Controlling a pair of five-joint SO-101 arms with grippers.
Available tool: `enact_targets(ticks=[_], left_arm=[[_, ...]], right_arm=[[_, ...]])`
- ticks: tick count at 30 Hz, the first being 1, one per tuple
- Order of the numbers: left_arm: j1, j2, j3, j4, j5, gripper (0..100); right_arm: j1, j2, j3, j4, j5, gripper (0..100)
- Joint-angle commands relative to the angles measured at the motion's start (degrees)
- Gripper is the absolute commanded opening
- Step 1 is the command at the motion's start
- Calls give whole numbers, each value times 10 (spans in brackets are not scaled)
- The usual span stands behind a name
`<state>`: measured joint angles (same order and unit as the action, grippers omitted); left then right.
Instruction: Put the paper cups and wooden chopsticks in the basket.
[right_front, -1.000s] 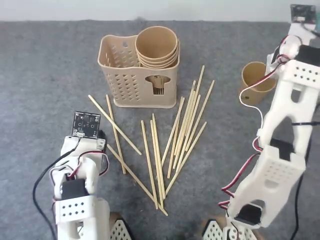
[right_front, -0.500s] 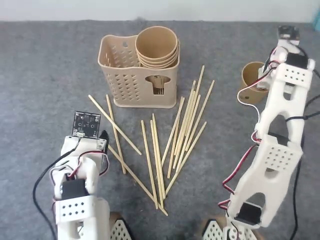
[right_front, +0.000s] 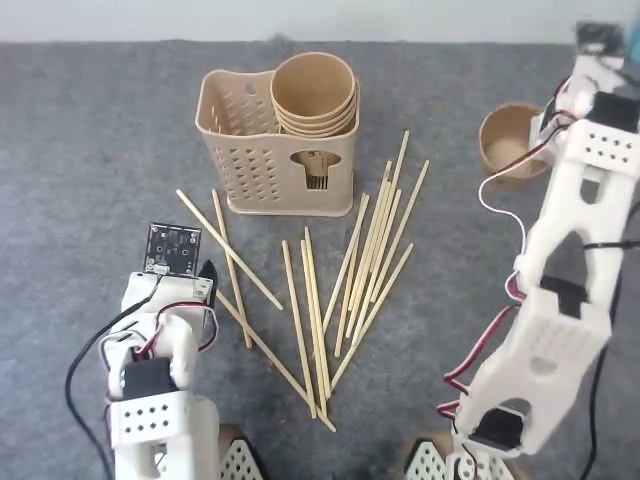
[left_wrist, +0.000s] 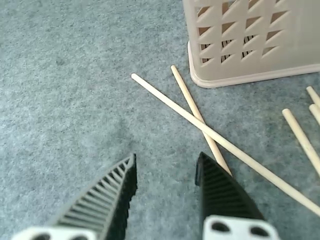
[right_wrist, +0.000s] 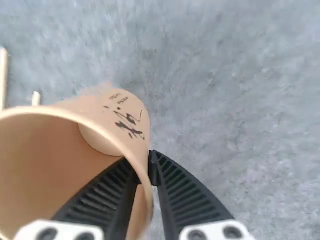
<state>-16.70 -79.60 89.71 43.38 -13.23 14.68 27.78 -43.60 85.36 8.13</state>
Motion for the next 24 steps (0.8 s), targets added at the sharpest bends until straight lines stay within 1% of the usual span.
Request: enact_targets(ticks=[1,6,9,18,24], left_arm=[[-3,-14,-3,-14,-4,171],[-3,-14,-3,-14,-4,77],[-3,-14,-3,-14,-4,46],[-3,-15,-3,-14,-4,36],[-3,-15,-3,-14,-4,36]], right_arm=[[-20,-101,-13,3,-35,8],[-85,-182,-13,4,-79,8],[-126,-237,-13,5,-95,8],[-270,-374,-13,50,-95,8],[-349,-401,-13,26,-94,8]])
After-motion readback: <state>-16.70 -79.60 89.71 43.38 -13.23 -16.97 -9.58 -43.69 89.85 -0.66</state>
